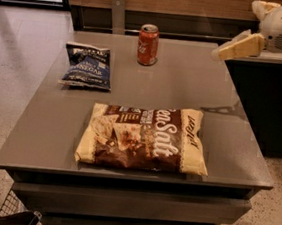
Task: Knock coke can over
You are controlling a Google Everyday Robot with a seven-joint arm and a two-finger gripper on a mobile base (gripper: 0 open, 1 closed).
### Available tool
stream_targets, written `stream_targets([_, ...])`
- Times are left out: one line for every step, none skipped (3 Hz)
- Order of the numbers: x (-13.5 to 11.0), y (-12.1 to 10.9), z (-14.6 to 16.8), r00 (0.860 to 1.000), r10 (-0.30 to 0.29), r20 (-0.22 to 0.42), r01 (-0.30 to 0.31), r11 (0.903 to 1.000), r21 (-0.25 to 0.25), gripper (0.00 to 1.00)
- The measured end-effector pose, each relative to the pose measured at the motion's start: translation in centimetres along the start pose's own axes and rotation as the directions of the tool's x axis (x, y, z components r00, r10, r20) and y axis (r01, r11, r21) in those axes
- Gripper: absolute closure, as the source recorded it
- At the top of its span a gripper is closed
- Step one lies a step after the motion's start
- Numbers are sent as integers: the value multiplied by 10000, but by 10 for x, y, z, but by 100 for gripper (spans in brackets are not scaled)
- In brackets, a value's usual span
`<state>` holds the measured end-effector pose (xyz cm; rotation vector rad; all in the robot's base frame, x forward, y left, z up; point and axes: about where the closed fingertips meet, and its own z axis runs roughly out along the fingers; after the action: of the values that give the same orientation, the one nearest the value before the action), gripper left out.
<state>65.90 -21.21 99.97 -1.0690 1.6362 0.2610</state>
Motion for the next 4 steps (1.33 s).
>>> stream_targets([-12, -7, 30, 9868, 826, 1393, -801, 9965, -235, 0])
stream_targets([-18, -13, 46, 9643, 1691, 2037, -1673, 9856, -263, 0])
stream_targets([-19, -13, 47, 9643, 1691, 2037, -1672, 9856, -265, 0])
stream_targets([-11, -10, 62, 9642, 1817, 1934, -1789, 9834, -321, 0])
